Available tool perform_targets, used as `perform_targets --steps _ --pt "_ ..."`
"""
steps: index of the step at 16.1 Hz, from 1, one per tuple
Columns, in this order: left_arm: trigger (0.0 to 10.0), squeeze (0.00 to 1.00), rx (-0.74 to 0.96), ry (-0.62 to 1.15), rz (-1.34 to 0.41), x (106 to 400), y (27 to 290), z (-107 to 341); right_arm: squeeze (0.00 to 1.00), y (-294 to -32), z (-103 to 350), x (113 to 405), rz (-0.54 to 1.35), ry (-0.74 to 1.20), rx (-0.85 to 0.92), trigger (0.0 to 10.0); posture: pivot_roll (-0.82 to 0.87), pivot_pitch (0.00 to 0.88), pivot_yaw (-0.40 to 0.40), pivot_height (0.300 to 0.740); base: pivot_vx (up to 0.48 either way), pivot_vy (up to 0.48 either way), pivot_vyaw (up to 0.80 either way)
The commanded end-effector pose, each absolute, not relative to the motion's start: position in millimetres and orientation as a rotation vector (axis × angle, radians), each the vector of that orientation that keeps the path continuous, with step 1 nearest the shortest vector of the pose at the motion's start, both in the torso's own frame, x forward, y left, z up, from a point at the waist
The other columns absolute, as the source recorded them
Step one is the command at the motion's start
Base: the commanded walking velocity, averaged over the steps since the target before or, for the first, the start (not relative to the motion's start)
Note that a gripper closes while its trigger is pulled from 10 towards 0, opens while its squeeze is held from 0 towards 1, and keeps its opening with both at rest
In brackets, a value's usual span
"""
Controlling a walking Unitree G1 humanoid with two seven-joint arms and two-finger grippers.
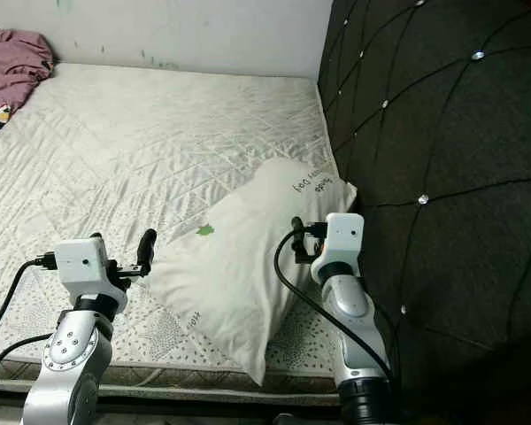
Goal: Clean up the room
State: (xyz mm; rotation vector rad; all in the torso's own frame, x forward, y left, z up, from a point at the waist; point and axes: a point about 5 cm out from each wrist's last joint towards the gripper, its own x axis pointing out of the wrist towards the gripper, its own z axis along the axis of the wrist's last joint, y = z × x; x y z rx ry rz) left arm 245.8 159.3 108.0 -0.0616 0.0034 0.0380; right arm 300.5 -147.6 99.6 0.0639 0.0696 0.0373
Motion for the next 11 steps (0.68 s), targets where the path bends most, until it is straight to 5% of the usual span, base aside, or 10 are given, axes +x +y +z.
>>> perform_targets --steps 1,8,11 --pt "10.0 0.00 -0.059 0.015 0.055 244.8 162.0 107.5 0.00 -149.8 101.6 299.1 0.031 0.060 0.079 10.0 0.00 0.090 -0.023 0.731 0.000 0.000 0.00" --pt "10.0 0.00 -0.049 0.014 0.079 245.9 163.6 107.3 0.00 -149.7 101.8 299.4 0.037 0.057 0.083 10.0 -0.01 0.086 -0.025 0.646 0.000 0.000 0.00" --pt "10.0 0.00 -0.046 0.015 0.097 247.4 164.4 107.3 0.00 -150.1 101.1 300.2 0.040 0.065 0.075 10.0 -0.01 0.084 -0.030 0.646 0.000 0.000 0.00"
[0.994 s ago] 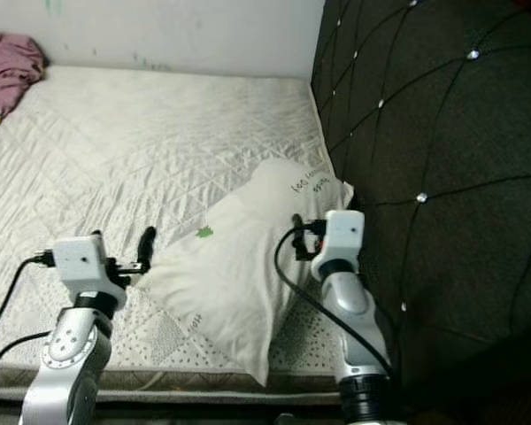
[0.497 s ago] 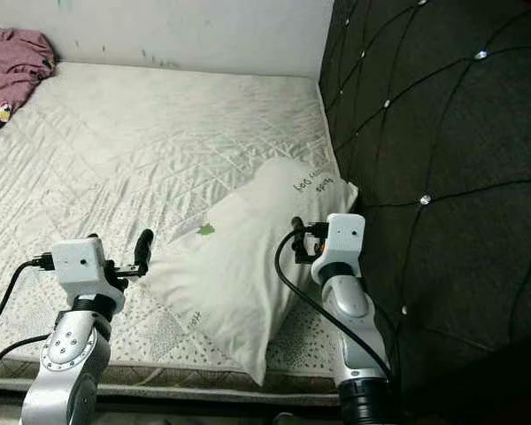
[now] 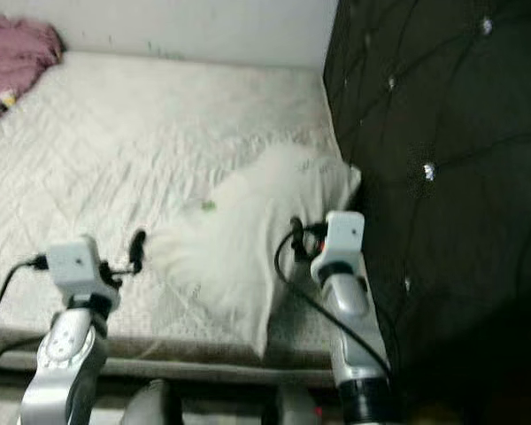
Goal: Clean up the room
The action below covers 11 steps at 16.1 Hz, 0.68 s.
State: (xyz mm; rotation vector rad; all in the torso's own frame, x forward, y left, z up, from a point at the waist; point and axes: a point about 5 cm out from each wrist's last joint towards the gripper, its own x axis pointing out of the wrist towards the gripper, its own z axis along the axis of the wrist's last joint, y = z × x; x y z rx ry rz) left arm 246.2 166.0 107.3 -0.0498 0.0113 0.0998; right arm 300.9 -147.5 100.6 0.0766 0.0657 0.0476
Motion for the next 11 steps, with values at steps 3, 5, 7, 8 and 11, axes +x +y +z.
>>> perform_targets --steps 3,5,7,8,11 --pt "10.0 0.00 -0.081 0.027 0.071 247.1 163.7 106.2 0.00 -150.7 98.8 300.0 0.039 0.079 0.069 10.0 -0.01 0.104 -0.045 0.646 0.000 0.000 0.00" --pt "10.0 0.00 -0.086 0.032 0.073 245.3 165.1 105.5 0.00 -150.7 98.2 299.2 0.037 0.083 0.071 10.0 -0.01 0.102 -0.039 0.646 0.000 0.000 0.00" --pt "10.0 0.00 -0.089 0.025 0.062 247.9 163.7 107.2 0.00 -149.6 99.7 300.8 0.037 0.079 0.074 10.0 -0.01 0.121 -0.031 0.646 0.000 0.000 0.00" --pt "10.0 0.00 -0.089 0.021 0.059 248.7 163.3 108.2 0.00 -149.2 100.8 301.4 0.040 0.075 0.072 10.0 -0.01 0.118 -0.032 0.646 0.000 0.000 0.00" --pt "10.0 0.00 -0.090 0.019 0.056 250.1 164.3 110.0 0.00 -146.6 103.4 303.4 0.048 0.066 0.076 10.0 -0.01 0.123 -0.029 0.646 0.000 0.000 0.00"
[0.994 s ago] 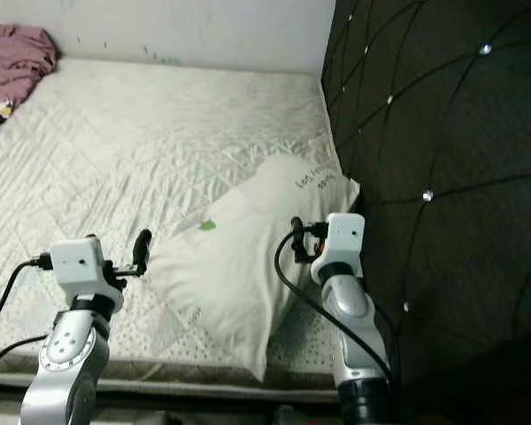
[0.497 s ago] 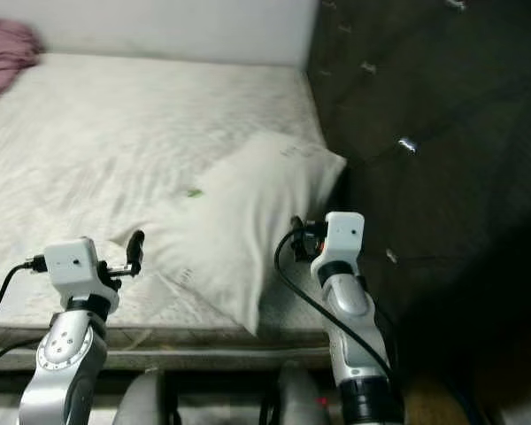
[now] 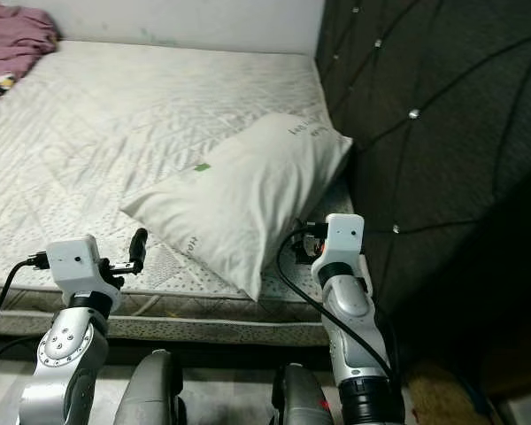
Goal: Clean up the room
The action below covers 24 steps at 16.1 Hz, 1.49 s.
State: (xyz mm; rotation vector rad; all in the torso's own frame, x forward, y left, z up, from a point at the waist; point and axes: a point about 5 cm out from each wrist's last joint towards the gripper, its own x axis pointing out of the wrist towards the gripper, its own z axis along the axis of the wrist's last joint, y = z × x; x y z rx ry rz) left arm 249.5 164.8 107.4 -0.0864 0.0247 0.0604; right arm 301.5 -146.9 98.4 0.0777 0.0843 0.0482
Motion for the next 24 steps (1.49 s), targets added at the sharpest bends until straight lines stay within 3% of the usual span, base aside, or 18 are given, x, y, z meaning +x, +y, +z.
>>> perform_targets --steps 1,4,9,24 --pt "10.0 0.00 -0.089 0.018 0.055 249.8 164.6 110.1 0.00 -145.3 104.0 304.0 0.053 0.063 0.081 10.0 -0.01 0.124 -0.028 0.636 0.000 0.000 0.00" --pt "10.0 0.00 -0.087 0.018 0.058 249.7 165.9 110.1 0.00 -145.0 104.3 304.6 0.056 0.062 0.077 10.0 -0.01 0.122 -0.029 0.607 0.000 0.000 0.00" --pt "10.0 0.00 -0.100 0.005 0.042 248.7 164.8 110.8 0.00 -145.2 103.1 304.0 0.054 0.066 0.073 10.0 -0.01 0.113 -0.031 0.607 0.000 0.000 0.00" --pt "10.0 0.00 -0.098 0.006 0.045 248.6 165.8 111.3 0.00 -145.3 103.2 304.9 0.058 0.068 0.066 10.0 -0.01 0.117 -0.037 0.607 0.280 0.000 0.00"
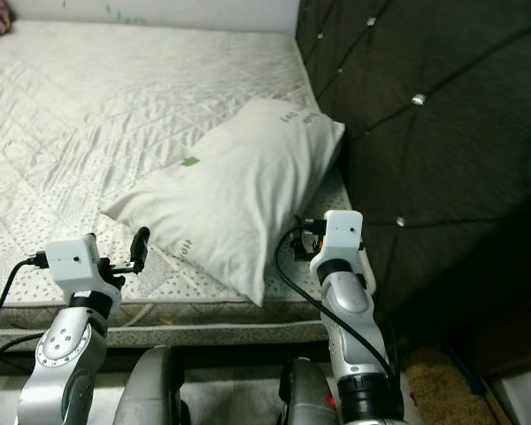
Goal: Clean up the room
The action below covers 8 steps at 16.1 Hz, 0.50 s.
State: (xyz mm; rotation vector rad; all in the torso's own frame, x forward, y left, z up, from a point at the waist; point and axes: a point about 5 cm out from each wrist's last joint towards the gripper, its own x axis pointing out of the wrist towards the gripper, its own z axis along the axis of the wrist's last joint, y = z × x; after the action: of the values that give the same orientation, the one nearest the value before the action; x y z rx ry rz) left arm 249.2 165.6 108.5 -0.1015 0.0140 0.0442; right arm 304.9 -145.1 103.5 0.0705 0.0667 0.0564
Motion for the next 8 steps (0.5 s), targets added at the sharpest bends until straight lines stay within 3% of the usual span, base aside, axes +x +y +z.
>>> perform_targets --steps 1,3,8 --pt "10.0 0.00 -0.097 0.018 0.066 249 168 110 0.00 -145 103 305 0.057 0.069 0.067 10.0 -0.01 0.121 -0.036 0.607 0.000 0.000 0.00" --pt "10.0 0.00 -0.090 0.021 0.075 248 169 110 0.00 -145 103 305 0.064 0.074 0.065 10.0 -0.01 0.125 -0.036 0.607 0.000 0.000 0.00" --pt "10.0 0.00 -0.071 0.046 0.190 243 181 109 0.00 -141 98 310 0.108 0.118 0.050 10.0 0.00 0.151 -0.045 0.539 0.000 0.000 0.00"
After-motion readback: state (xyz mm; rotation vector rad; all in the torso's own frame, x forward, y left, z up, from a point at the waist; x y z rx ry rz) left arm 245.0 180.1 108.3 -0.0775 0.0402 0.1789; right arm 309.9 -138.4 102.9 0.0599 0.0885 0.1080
